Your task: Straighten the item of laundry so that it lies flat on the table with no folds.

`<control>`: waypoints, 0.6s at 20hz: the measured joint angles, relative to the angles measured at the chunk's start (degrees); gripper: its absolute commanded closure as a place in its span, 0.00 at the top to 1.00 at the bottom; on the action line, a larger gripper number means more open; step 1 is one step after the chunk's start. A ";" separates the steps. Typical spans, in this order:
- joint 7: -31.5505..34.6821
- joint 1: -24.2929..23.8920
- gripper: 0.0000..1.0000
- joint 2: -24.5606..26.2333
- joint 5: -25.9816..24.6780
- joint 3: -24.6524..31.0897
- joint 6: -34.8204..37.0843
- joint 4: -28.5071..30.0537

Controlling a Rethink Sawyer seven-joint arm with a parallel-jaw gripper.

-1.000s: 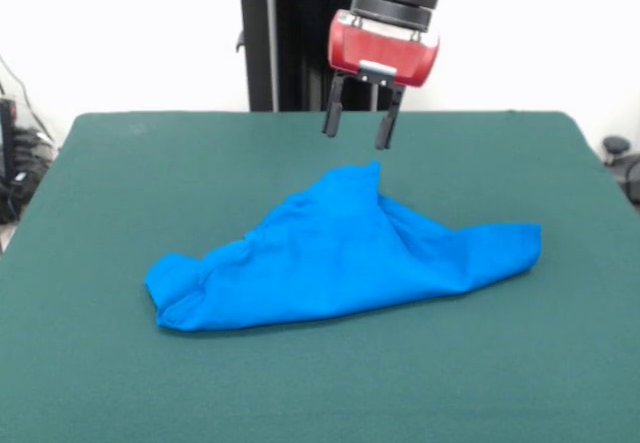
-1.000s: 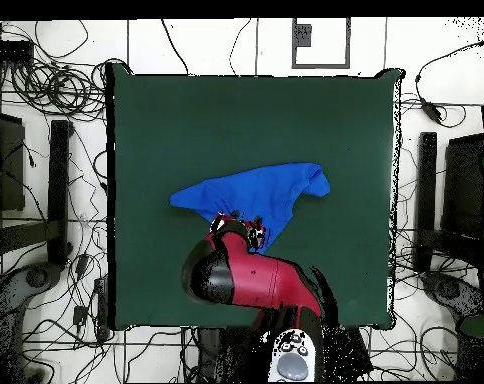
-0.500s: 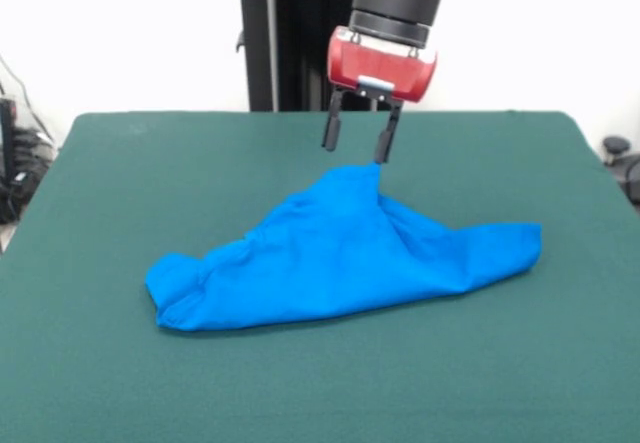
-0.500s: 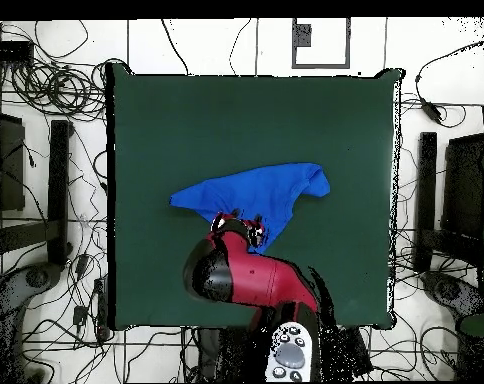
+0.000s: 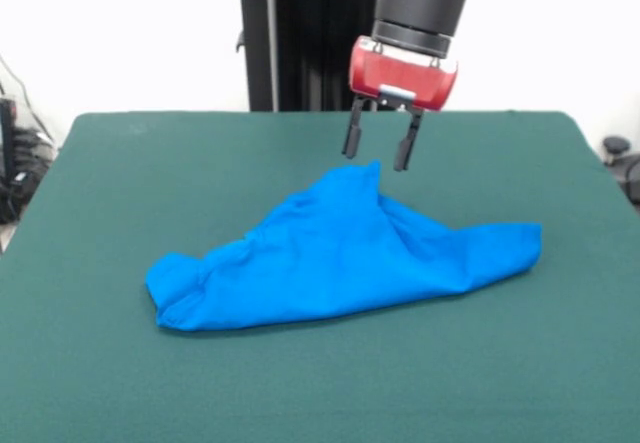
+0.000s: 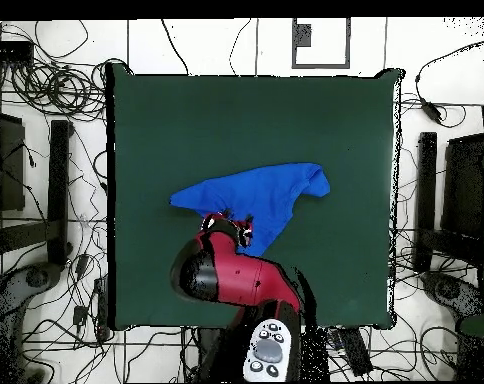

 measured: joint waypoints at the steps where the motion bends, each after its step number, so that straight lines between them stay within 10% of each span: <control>1: 0.00 0.22 1.00 0.12 0.26 -0.07 0.01 0.00; 12: 0.00 0.89 1.00 0.85 1.39 -0.17 -2.46 0.00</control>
